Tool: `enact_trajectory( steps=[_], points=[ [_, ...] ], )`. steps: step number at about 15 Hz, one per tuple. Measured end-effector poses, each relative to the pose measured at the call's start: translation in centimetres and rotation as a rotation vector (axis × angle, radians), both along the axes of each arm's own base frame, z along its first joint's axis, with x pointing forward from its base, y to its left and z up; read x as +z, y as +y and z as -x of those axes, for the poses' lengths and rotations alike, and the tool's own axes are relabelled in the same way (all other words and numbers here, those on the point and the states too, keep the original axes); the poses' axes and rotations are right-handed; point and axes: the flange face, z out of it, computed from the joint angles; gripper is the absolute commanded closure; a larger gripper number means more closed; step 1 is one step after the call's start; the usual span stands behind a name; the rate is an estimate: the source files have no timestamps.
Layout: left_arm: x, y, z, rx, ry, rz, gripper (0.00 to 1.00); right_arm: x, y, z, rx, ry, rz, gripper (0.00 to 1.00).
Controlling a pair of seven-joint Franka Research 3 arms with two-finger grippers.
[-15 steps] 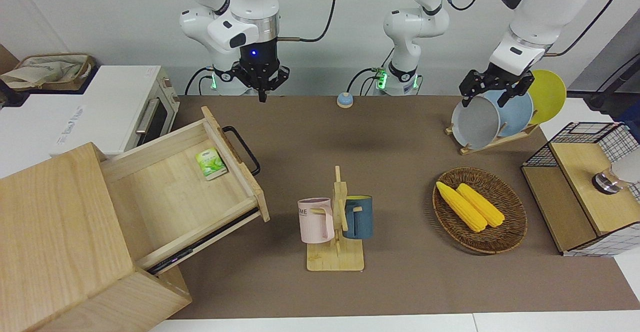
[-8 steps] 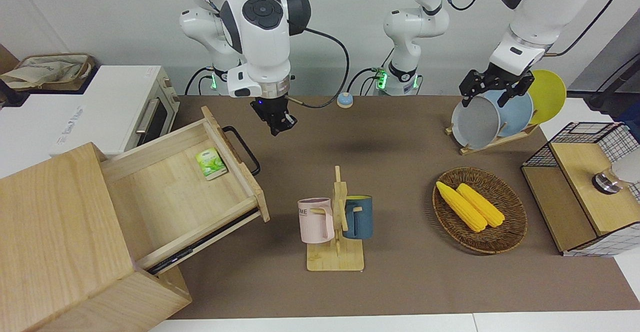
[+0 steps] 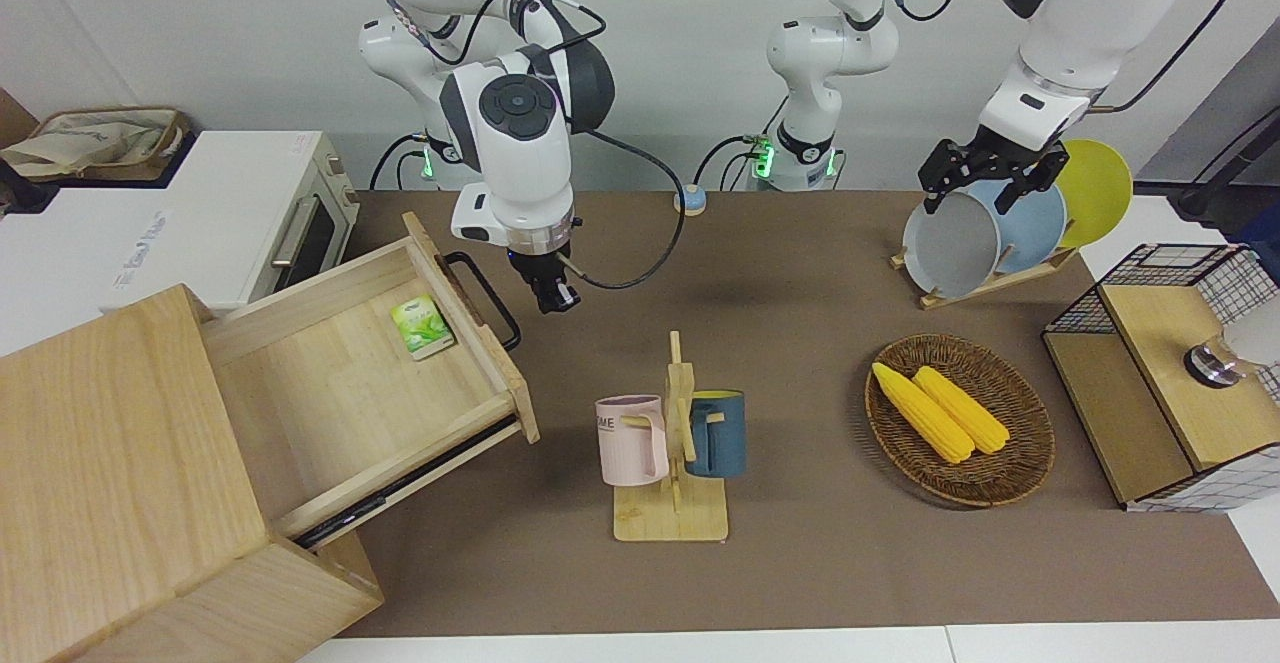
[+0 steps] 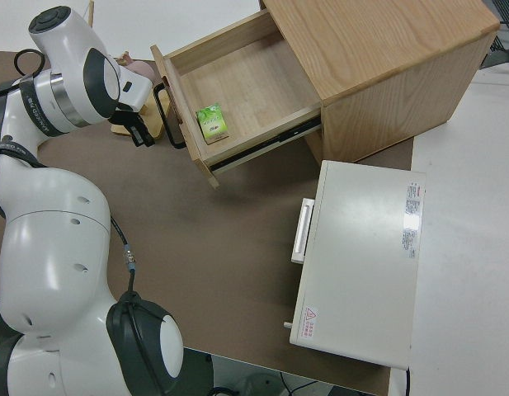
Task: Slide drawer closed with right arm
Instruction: 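Continue pushing the drawer into the cabinet with the right arm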
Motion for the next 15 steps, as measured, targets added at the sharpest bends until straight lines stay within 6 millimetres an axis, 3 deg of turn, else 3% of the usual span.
enact_trajectory(
  steps=[5, 10, 15],
  points=[
    [0.0, 0.0, 0.0, 0.000, 0.000, 0.000, 0.01, -0.8, -2.6, -1.1, -0.039, 0.008, 0.007, 1.000],
    [0.0, 0.0, 0.0, 0.000, 0.000, 0.000, 0.01, -1.1, -3.9, -2.1, -0.054, 0.003, 0.004, 1.000],
    [0.0, 0.0, 0.0, 0.000, 0.000, 0.000, 0.01, -0.7, -7.5, -4.0, -0.070, -0.011, -0.007, 1.000]
  ],
)
